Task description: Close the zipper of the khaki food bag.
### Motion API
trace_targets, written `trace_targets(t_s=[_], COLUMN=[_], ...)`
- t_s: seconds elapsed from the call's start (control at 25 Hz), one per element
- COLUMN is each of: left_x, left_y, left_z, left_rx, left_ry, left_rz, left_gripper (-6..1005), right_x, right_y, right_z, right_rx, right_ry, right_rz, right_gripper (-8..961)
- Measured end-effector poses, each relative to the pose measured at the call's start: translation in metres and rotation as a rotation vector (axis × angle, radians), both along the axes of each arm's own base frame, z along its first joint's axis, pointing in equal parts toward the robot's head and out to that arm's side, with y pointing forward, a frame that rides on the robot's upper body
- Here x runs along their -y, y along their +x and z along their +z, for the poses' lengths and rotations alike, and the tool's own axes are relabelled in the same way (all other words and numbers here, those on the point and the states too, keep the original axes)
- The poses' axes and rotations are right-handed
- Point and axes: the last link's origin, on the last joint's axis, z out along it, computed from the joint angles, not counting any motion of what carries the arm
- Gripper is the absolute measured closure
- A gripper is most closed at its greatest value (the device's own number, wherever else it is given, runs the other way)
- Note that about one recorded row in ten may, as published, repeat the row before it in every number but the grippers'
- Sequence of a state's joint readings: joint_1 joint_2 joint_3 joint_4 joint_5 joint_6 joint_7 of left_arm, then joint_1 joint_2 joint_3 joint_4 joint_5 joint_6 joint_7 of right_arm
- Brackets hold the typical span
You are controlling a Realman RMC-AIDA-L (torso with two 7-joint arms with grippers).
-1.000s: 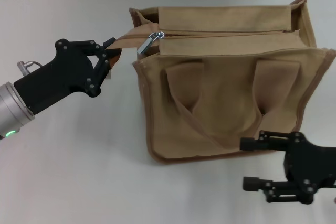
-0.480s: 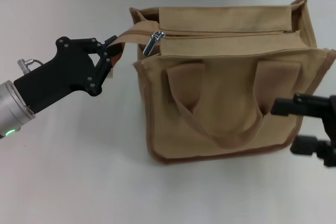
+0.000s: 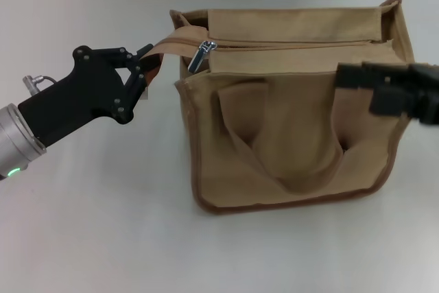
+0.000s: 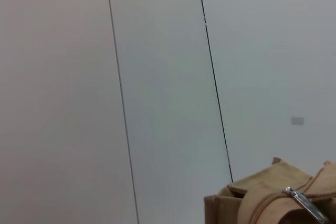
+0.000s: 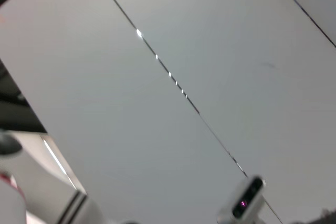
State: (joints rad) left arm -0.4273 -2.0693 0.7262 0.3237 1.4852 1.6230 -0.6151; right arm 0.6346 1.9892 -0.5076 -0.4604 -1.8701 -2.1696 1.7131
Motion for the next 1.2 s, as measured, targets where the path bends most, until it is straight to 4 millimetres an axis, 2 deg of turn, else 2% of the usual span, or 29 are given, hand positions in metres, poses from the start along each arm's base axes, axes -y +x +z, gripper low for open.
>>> trace_targets(t_s=[0.24, 0.28, 0.36, 0.48, 0.6, 0.76, 1.2], left_x=[-0.001, -0.002, -0.002, -0.002, -0.002, -0.002, -0.006], left_y=[0.001, 0.001, 0.001, 0.002, 0.002, 0.002, 0.005], left_z=[0.001, 0.0, 0.0, 0.0, 0.0, 0.001, 0.003], left_rx=[0.002, 0.003, 0.004, 0.004, 0.004, 0.006, 0.015], left_ry=[0.004, 0.005, 0.005, 0.005, 0.005, 0.007, 0.017], left_rz=[-0.001, -0.002, -0.002, -0.002, -0.002, -0.002, -0.005], left_gripper=[984, 984, 984, 984, 984, 984, 984], right_x=[-0.024, -0.033, -0.037, -0.053, -0.059, -0.07, -0.081], right_y=[-0.017, -0.023, -0.026, -0.04, -0.047, -0.062, -0.082], right_z=[0.011, 0.012, 0.013, 0.015, 0.015, 0.007, -0.017], right_rx=[-0.015, 0.0, 0.008, 0.056, 0.095, 0.209, 0.391], right_ry=[-0.066, -0.093, -0.107, -0.152, -0.177, -0.237, -0.314], right_rz=[-0.081, -0.114, -0.128, -0.165, -0.179, -0.207, -0.228], right_gripper=[216, 216, 216, 216, 216, 216, 216])
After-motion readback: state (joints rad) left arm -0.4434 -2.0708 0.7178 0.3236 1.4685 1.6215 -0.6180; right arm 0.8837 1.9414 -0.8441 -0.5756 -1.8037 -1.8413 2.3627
